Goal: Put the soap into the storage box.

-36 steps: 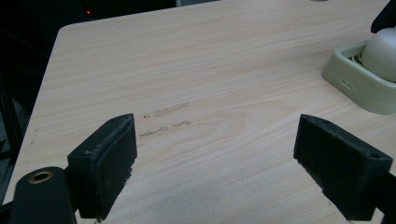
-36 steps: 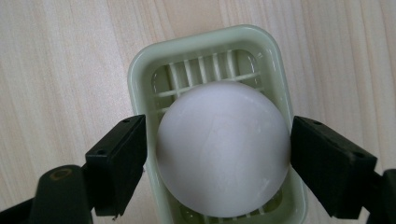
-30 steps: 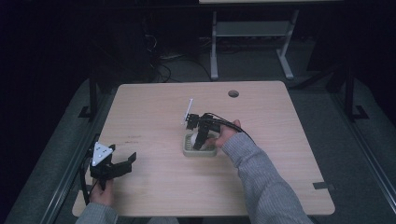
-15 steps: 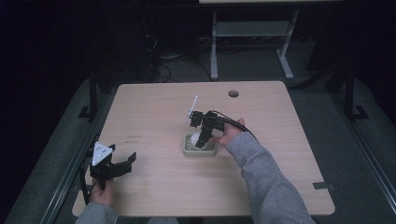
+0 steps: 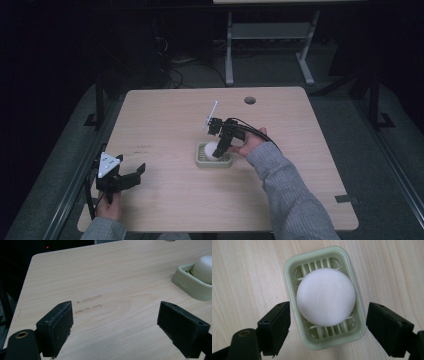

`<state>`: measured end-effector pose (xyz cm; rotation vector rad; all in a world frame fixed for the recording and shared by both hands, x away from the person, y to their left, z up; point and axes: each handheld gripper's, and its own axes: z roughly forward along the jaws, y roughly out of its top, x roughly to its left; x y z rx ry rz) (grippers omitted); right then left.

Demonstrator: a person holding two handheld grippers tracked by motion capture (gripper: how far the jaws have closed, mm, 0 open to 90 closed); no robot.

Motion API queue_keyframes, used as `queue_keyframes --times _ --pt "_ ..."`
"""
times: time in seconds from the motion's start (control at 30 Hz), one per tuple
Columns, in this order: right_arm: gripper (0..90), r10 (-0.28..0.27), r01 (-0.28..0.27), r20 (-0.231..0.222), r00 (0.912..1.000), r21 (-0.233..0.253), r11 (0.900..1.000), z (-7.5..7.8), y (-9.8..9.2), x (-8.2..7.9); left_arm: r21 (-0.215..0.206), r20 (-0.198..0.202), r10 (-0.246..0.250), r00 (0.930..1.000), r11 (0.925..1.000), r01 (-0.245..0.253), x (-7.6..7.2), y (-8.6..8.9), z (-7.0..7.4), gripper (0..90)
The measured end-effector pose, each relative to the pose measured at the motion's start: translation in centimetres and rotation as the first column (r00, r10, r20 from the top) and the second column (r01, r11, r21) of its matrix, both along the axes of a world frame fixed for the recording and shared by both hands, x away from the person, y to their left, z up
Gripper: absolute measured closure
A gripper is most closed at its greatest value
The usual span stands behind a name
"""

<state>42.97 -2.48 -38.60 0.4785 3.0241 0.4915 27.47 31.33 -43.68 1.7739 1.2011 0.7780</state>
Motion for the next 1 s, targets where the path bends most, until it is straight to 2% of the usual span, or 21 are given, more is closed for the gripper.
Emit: queue_keyframes --times 0.27,1.0 --pt "19.4 -0.006 0.006 0.001 1.0000 0.016 1.000 0.3 -0.6 -0.1 0.000 -0.001 -0.002 1.0000 1.0000 0.002 0.0 0.0 0.0 12.9" --pt "20.2 -0.023 0.024 -0.004 0.9997 0.021 0.999 0.5 -2.1 -0.5 -0.001 0.003 -0.007 1.0000 1.0000 0.007 0.0 -0.1 -0.1 12.9"
